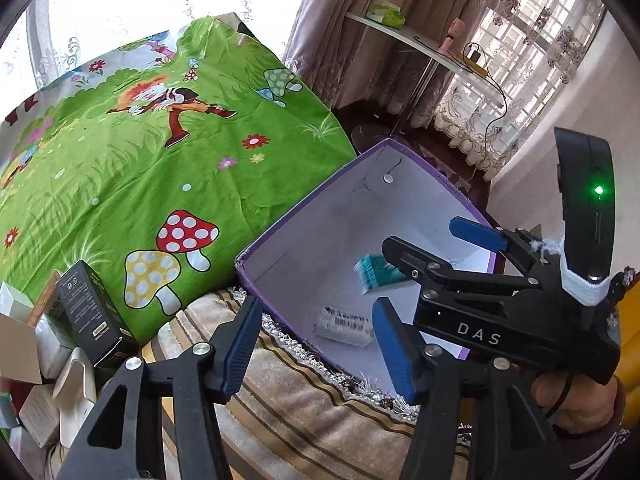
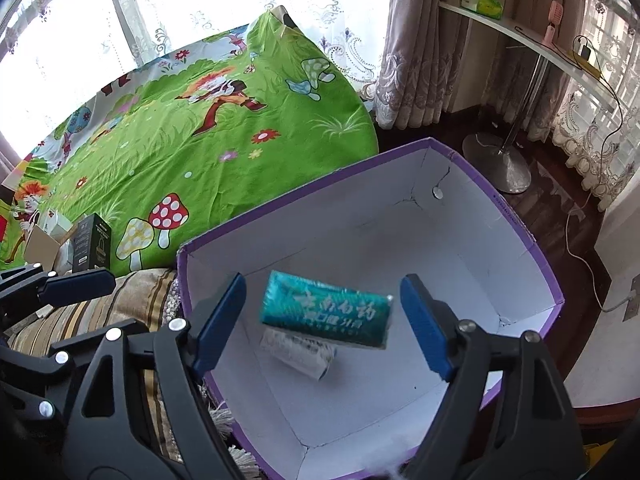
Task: Organize rigid objects
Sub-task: 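Move both open tools back to the pile of boxes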
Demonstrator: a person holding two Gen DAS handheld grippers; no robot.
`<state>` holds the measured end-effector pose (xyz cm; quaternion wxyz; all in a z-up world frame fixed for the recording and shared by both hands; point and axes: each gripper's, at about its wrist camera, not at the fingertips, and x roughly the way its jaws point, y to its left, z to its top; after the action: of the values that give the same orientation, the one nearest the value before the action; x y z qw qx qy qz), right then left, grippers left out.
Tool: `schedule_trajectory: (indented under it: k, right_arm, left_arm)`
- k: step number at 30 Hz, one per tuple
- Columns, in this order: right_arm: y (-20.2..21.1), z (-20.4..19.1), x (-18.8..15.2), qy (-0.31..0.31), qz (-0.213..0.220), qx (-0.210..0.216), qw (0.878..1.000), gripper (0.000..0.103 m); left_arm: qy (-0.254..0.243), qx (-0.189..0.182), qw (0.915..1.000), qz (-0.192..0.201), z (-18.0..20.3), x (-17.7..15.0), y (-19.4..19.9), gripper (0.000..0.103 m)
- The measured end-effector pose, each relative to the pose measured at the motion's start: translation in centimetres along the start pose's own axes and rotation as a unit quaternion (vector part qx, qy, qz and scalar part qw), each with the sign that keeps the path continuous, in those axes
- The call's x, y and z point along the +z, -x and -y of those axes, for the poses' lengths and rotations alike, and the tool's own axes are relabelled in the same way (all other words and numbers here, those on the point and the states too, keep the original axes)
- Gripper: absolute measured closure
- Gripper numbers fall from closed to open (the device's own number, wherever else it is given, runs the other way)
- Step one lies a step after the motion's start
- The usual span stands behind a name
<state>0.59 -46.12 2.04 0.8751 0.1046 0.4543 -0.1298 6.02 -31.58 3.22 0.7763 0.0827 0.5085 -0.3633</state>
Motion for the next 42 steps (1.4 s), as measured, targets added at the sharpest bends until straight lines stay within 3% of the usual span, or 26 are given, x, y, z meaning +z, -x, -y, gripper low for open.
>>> schedule_trajectory:
  k: [6,16,26,31,38,42]
  right_arm:
    - [0.6,-1.3,0.2,0.025,0.014,-0.009,1.000,0.009]
    - [2.0,-4.5,0.8,0.066,0.024,0.028,0.997,0.008]
    - [2.6,-7.9,1.0,0.092,0.010,0.061,0.994,0.008]
    - [2.8,-9.2,1.1,0.098,0.003,0.075,0.992,0.008]
    - [2.8,-11.5,0.9,0.128,-0.003,0.078,0.989,0.008]
    - [2.9,-12.7,0.7,0.148,-0.001,0.081,0.986,0.008]
  left_arm:
    - [0.007,0.023,0.9994,0.026,-1.2,-0.8,1.6,0.044]
    - [0.027,0.061,0.9949,0.075,-4.4,-3.9,6.4,0.044]
    - [0.118,0.100,0.9822,0.107,-11.4,-8.9,11.4,0.043]
    - [0.159,0.127,0.9712,0.125,-14.7,-11.5,13.8,0.021]
    - [0.217,0.159,0.9563,0.114,-19.6,-15.3,16.1,0.008]
    - [0.249,0.157,0.9500,0.106,-22.1,-17.1,16.8,0.003]
